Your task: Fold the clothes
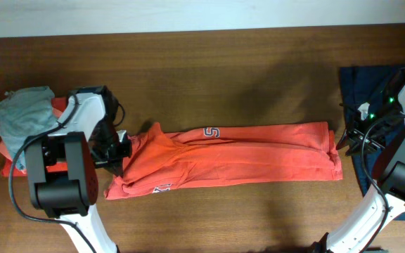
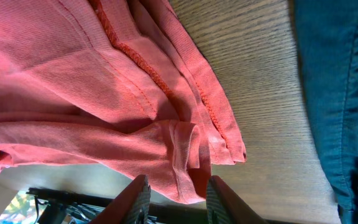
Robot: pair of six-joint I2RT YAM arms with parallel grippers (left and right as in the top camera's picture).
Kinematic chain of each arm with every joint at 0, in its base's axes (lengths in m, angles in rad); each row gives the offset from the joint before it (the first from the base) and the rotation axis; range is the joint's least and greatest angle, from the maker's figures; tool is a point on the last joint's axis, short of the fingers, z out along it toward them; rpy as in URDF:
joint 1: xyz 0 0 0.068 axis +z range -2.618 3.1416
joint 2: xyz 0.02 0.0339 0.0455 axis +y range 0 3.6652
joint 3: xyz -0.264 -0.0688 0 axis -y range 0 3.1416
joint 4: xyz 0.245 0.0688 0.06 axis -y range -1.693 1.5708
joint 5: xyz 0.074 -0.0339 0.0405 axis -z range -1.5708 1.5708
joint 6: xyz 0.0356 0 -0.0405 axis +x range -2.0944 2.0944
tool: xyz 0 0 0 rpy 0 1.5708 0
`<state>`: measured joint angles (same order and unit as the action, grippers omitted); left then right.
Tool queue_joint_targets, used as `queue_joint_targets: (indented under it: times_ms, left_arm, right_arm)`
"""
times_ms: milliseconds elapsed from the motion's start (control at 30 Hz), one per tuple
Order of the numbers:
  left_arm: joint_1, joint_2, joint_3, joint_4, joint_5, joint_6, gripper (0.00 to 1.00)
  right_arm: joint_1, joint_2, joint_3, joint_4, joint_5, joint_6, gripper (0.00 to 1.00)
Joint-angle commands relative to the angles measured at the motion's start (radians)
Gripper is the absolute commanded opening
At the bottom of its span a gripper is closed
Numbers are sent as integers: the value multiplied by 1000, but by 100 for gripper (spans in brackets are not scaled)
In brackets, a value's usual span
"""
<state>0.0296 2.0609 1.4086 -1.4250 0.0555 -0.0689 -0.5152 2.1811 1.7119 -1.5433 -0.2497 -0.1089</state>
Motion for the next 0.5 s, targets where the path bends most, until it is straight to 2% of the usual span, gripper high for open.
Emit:
queue_joint_targets:
  times_ms: [0,267,300,333,367,467]
  left_arm:
    - [-35,-63,-6,6,8,3,1]
    - [-60,-183,-7,-16,8,6,2]
    - [-60,-183,-7,-19,8,6,6]
    - [-60,-182,-8,-23,8,6,23]
    - [-60,-182,-8,-26,7,6,27]
    - [-58,-182,-8,-34,-3,6,29]
  right_arm:
    - [5,-32,17,0,-5,-3,35]
    - [5,-32,17,-1,-5,-3,35]
    - [5,-32,17,-1,-5,-3,35]
    - [5,-32,17,-1,-5,-3,35]
    - [5,-32,17,-1,-5,-3,35]
    - [5,-32,17,-1,-5,-3,35]
